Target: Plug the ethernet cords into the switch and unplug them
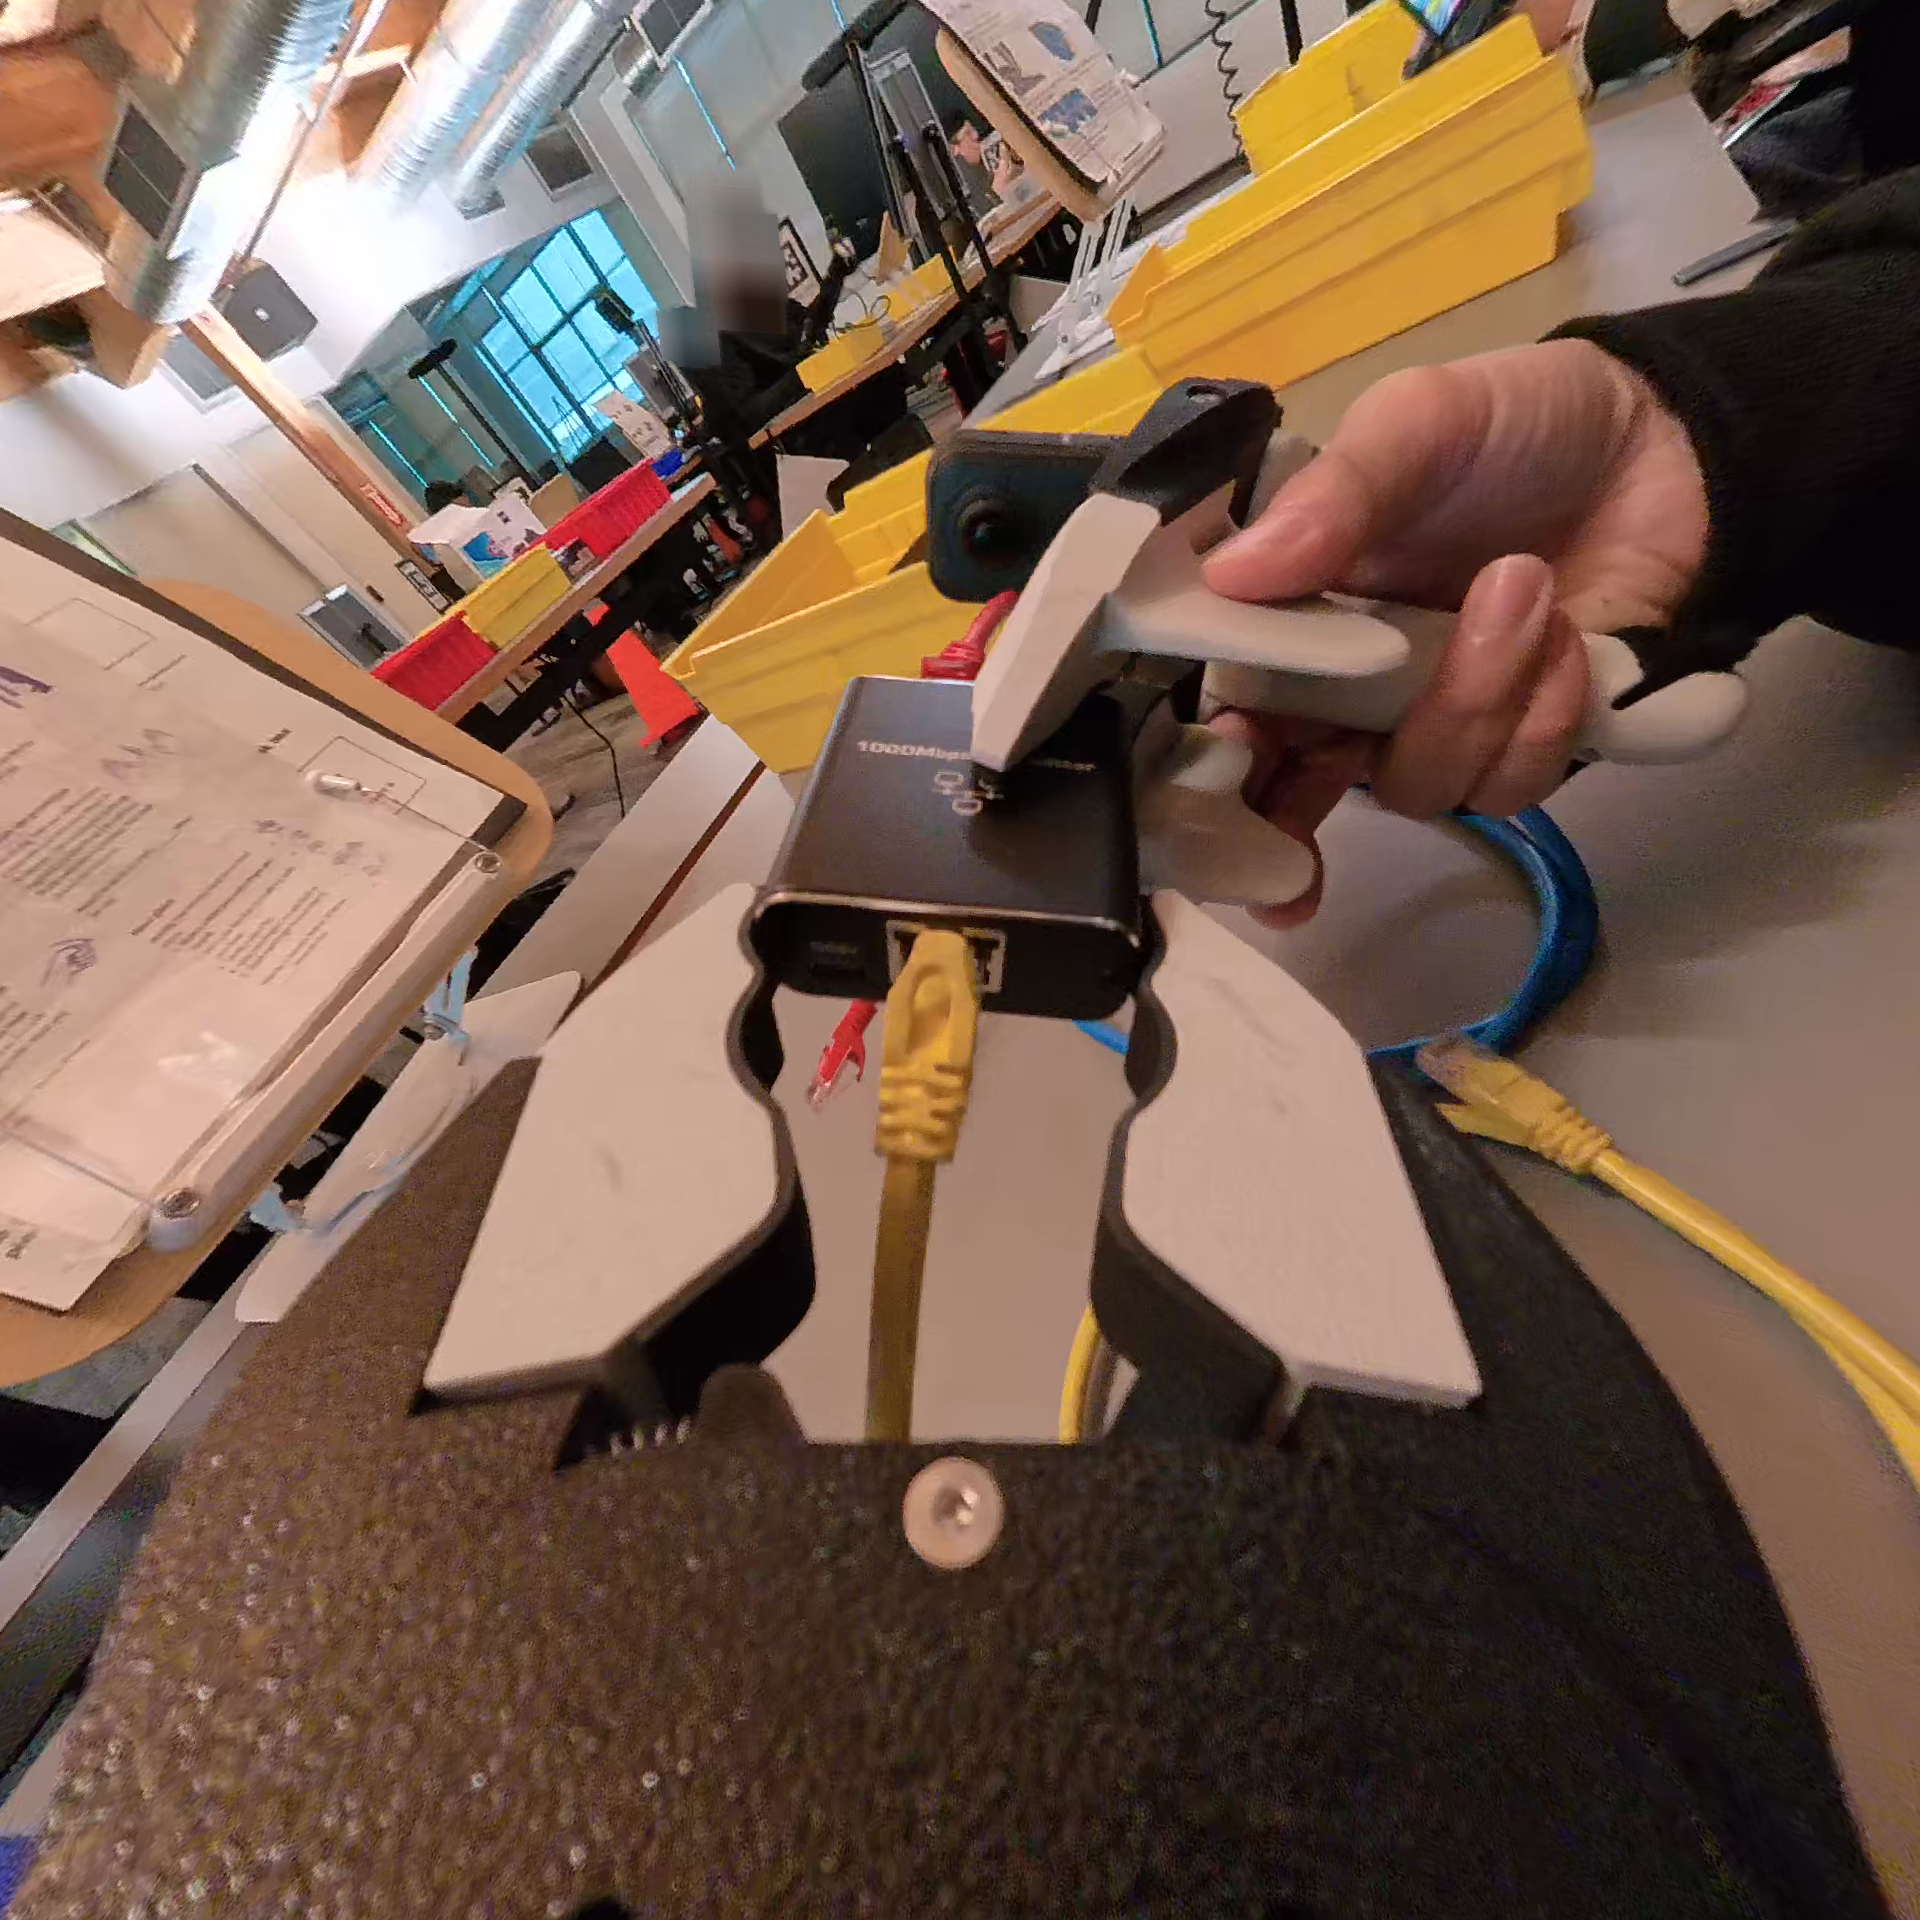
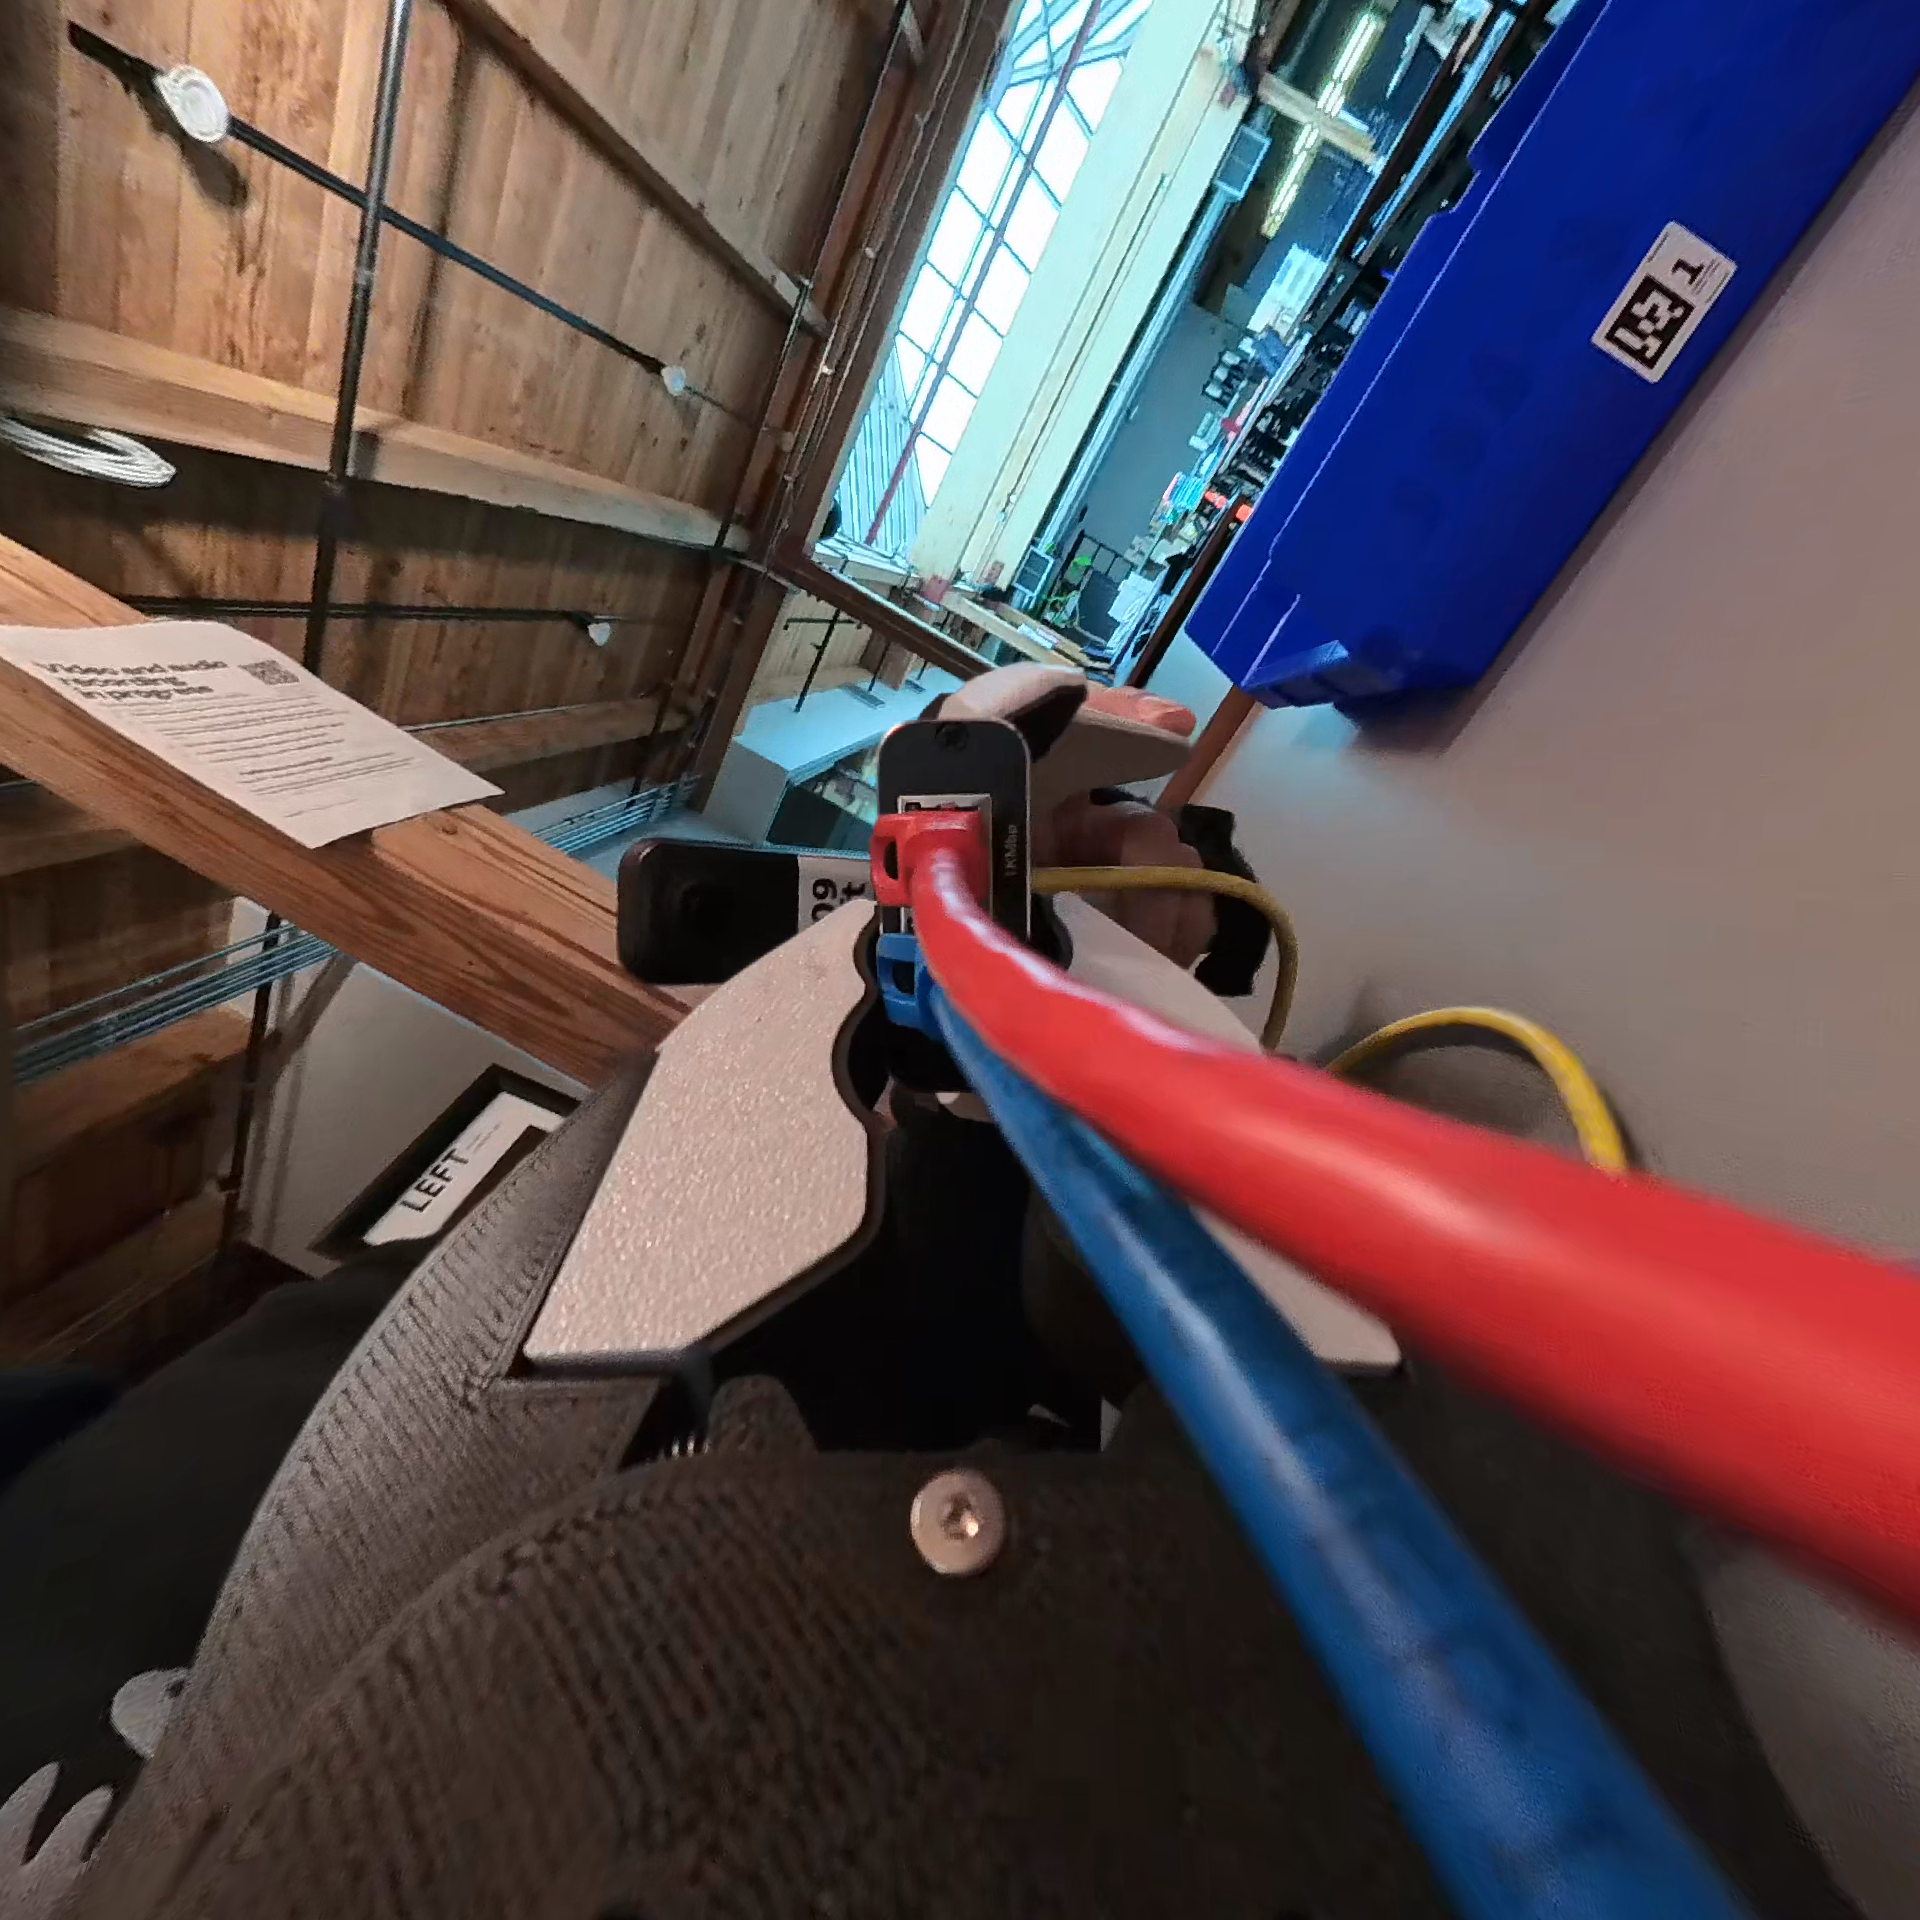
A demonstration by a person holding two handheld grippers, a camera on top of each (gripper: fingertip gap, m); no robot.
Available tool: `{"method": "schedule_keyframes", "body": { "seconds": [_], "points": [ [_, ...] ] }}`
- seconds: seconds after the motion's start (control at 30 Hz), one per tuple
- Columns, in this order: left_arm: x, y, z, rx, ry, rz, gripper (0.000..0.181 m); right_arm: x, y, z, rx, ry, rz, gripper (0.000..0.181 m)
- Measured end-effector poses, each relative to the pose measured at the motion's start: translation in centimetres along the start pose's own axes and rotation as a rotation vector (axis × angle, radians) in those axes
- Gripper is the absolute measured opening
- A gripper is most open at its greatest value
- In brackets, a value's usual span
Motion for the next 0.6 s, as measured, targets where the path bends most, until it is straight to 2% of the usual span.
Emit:
{"method": "schedule_keyframes", "body": {
  "seconds": [0.2,0.37,0.47,0.6],
  "points": [
    [-1.5,-1.0,0.2,0.074,0.024,0.006,0.063,-0.1,0.4,1.1,-0.034,-0.018,0.014,0.024],
    [-2.6,-1.3,0.0,0.072,0.179,-0.014,0.063,0.0,0.6,1.9,-0.082,0.053,-0.012,0.028],
    [-2.9,-0.9,-0.6,0.058,0.270,-0.015,0.063,0.3,1.2,2.2,-0.194,0.162,-0.018,0.057],
    [-2.9,0.1,-1.3,0.050,0.357,0.028,0.063,-0.1,1.3,1.4,-0.306,0.344,0.052,0.083]
  ]
}}
Point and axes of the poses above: each gripper's, where its closed fingertips meet, y back along the fingers, x out of its top, z = x × y across the jaws, the point moved 7 cm from there along y, back along the fingers, and after that the axes turned 10 degrees about y, right-handed, at the moved point
